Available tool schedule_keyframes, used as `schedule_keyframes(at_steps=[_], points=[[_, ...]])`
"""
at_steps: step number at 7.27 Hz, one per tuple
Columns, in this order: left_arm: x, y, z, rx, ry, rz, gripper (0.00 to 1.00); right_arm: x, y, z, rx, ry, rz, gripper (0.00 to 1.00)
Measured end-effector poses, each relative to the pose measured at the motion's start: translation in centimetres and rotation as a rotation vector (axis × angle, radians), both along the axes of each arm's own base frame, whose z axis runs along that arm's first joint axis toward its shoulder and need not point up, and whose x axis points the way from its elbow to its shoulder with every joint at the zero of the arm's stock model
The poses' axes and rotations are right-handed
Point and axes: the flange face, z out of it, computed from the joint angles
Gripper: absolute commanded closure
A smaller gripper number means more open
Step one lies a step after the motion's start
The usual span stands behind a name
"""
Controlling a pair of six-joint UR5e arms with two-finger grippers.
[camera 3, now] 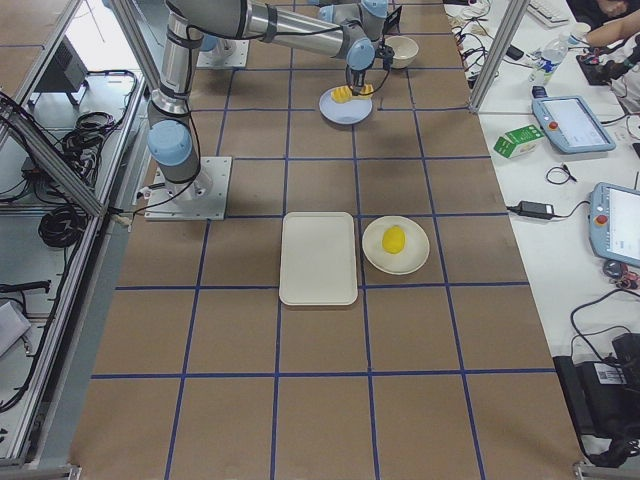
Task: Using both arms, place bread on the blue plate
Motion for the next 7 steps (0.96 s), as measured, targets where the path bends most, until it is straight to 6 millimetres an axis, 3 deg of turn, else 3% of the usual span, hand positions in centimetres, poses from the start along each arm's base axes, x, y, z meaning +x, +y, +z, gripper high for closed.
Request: schedule_keyframes(at_steps=[2, 4, 5, 6, 7], points=[[1.3, -0.5, 6.3, 0.067, -0.134, -0.018, 0.0, 2.6, 0.4, -2.7, -0.006, -0.012, -0.01, 0.99], [2.2, 1.0, 12.7, 0.123, -0.212, -0.056, 0.0, 3.6, 1.2, -4.9, 0.018, -0.003, -0.003, 0.76], [2.4, 2.1, 16.4, 0.142, -0.236, -0.077, 0.0, 3.5, 2.0, -5.9, 0.038, 0.004, -0.004, 0.27], [2.4, 3.3, 19.7, 0.144, -0.245, -0.093, 0.0, 3.2, 2.7, -6.5, 0.053, 0.011, -0.005, 0.06], [2.3, 4.4, 22.3, 0.125, -0.246, -0.099, 0.0, 3.1, 3.0, -6.6, 0.057, 0.013, -0.005, 0.0]])
